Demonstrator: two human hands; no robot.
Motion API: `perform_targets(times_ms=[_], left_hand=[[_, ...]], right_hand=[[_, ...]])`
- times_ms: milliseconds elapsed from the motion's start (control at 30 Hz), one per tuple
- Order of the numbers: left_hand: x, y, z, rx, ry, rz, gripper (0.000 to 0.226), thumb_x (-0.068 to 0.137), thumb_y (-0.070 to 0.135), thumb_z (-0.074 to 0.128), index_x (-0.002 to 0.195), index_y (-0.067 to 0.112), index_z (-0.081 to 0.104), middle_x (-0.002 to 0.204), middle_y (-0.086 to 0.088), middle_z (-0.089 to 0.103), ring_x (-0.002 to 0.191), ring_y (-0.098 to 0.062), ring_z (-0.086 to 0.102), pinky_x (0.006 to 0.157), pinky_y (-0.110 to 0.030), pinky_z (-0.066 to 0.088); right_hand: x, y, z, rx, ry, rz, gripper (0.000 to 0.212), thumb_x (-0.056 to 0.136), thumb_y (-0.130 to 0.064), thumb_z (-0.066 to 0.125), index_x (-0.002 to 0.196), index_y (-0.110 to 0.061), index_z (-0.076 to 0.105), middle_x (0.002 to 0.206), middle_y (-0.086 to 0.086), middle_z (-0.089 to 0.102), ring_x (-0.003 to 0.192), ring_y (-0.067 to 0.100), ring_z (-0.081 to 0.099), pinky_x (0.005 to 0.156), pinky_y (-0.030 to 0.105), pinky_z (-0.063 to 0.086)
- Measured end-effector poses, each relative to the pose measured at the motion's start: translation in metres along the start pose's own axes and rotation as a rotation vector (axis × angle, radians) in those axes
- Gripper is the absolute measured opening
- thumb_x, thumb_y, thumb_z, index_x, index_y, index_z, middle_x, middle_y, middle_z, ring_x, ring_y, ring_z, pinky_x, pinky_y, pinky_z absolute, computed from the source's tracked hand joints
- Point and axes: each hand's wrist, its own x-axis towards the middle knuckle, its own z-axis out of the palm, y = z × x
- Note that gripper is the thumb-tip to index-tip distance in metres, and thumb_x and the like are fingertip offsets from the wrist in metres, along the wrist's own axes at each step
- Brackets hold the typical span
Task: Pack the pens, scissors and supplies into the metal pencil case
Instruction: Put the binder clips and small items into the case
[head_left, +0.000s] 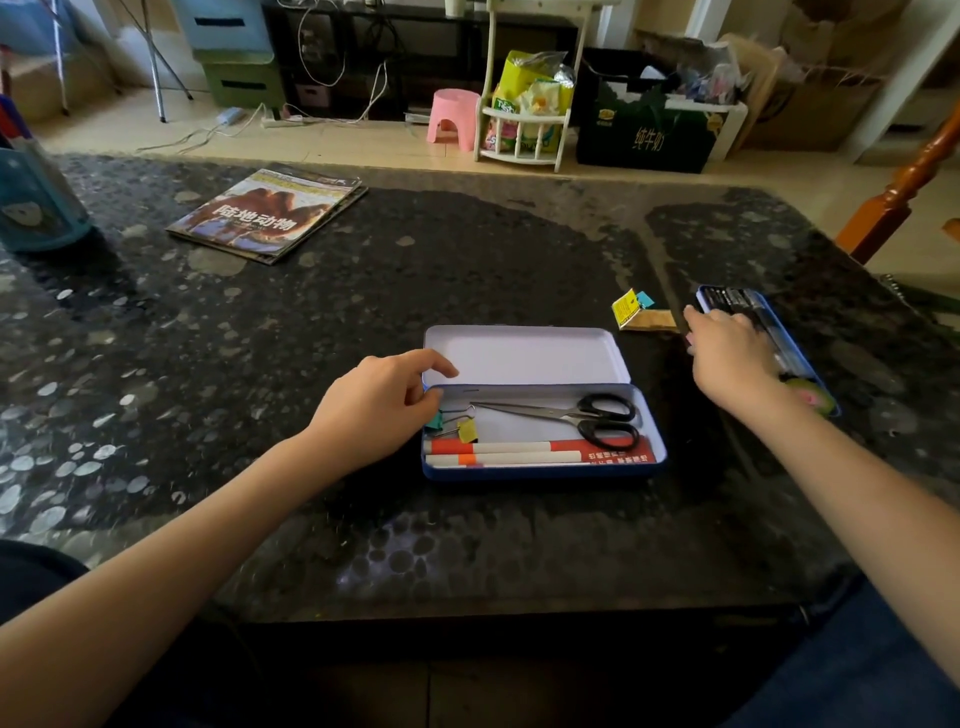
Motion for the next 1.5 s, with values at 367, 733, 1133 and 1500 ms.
perform_targets(times_ms=[367,733,1133,1500], left_hand=[[-0.001,0.0,0.002,-0.024,0.014,0.026,0.022,0.091,0.02,0.056,0.111,0.029,0.06,0.056,0.006,0.055,0.052,-0.007,0.052,0.049,-0.017,0.037],[-0.002,0.001,0.001,-0.04,0.039,0.052,0.021,0.091,0.02,0.056,0.108,0.03,0.061,0.052,0.007,0.051,0.049,-0.006,0.048,0.049,-0.017,0.033],[-0.005,0.008,0.0,-0.011,-0.05,0.073,0.017,0.091,0.022,0.054,0.1,0.034,0.062,0.06,0.007,0.056,0.052,-0.006,0.052,0.049,-0.017,0.038],[-0.006,0.015,0.0,0.072,-0.046,0.11,0.02,0.092,0.023,0.051,0.1,0.033,0.067,0.055,0.012,0.051,0.051,-0.004,0.05,0.047,-0.015,0.03]], right_hand=[[-0.005,-0.007,-0.001,-0.059,0.027,0.091,0.029,0.088,-0.001,0.055,0.117,0.0,0.055,0.12,0.021,0.054,0.112,0.034,0.05,0.087,0.039,0.046],[-0.012,-0.017,-0.013,0.124,0.139,0.024,0.023,0.09,-0.018,0.06,0.107,-0.004,0.065,0.109,0.018,0.059,0.106,0.034,0.051,0.082,0.042,0.046],[-0.094,-0.118,-0.051,0.88,-0.364,-0.351,0.006,0.081,-0.027,0.072,0.083,-0.022,0.073,0.083,-0.007,0.07,0.081,0.007,0.063,0.076,0.027,0.054],[-0.101,-0.126,-0.033,0.771,-0.206,-0.335,0.014,0.081,-0.036,0.071,0.085,-0.023,0.076,0.074,-0.01,0.064,0.069,0.003,0.055,0.062,0.009,0.039]])
